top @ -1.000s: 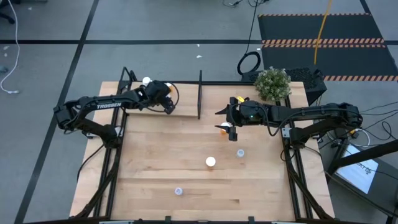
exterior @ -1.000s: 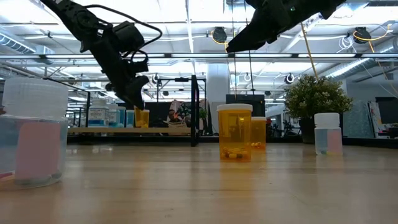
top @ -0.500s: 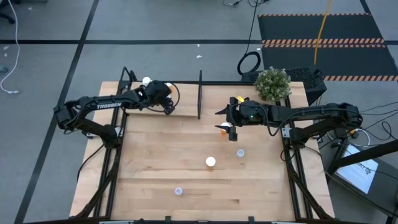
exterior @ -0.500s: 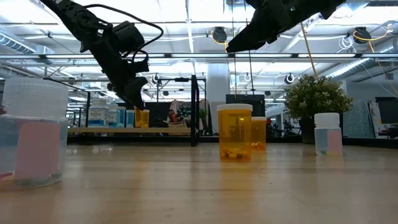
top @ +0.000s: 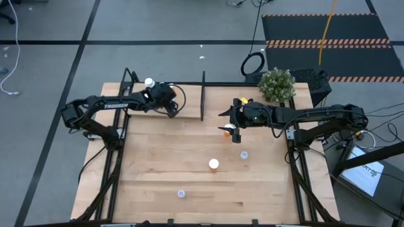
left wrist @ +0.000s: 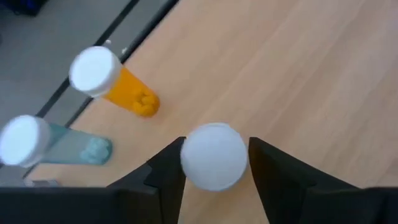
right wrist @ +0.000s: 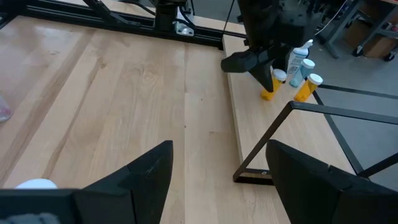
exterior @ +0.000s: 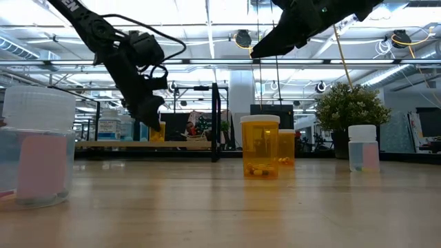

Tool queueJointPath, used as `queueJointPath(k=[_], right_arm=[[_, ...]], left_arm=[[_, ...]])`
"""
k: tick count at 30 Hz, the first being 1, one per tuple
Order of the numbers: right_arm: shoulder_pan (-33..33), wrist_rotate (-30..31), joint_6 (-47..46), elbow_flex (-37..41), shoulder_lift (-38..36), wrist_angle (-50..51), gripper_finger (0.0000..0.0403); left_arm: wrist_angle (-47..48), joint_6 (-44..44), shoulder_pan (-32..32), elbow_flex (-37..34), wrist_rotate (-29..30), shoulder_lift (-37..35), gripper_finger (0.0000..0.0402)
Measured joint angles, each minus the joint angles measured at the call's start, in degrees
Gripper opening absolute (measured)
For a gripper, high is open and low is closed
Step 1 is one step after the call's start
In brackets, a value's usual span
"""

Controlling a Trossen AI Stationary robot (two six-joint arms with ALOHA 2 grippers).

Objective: Pick and place medicine bottles onto shelf by color
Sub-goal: Put the small orange pill bottle aligned with the other small orange pill bottle on the shelf, then adjust the blue pill bottle on the shelf

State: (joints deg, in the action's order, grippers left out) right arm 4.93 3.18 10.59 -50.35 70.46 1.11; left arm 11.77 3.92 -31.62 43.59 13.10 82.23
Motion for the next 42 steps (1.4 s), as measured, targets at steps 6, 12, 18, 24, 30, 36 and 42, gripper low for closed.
queueJointPath(k=[6,12,18,24,30,36,42], right_arm=[[0.00,0.00,0.00,0.00,0.00,0.02,0.0253],[0.00,0.02,0.00,0.00,0.00,0.04,0.0253],[0.00,0.00,0.00,0.01,0.00,0.06,0.0253],[0.00,0.00,0.00,0.00,0.00,0.40,0.0253],[0.00,-0.07,0.06,0.02,0.00,0.48,0.0253],[0.01,-0.16,0.13,0.02,0.00,0.33,0.0253],[0.00,-0.21,-0.65,0.02,0.00,0.00,0.0253]], left_arm=[[-2.20,-0.07,0.57,0.02,2.82,-0.07,0.0196],[-3.02,-0.10,0.66,0.13,3.48,-0.48,0.0216],[-0.46,-0.67,1.39,2.75,4.04,-2.15,0.0225],[7.27,-5.93,3.86,5.60,9.90,-9.40,0.0225],[23.13,-19.70,7.63,5.62,16.76,-16.59,0.0211],[31.63,-30.94,9.46,5.60,18.19,-16.58,0.0182],[29.95,-32.10,10.02,5.60,22.24,-11.29,0.0165]])
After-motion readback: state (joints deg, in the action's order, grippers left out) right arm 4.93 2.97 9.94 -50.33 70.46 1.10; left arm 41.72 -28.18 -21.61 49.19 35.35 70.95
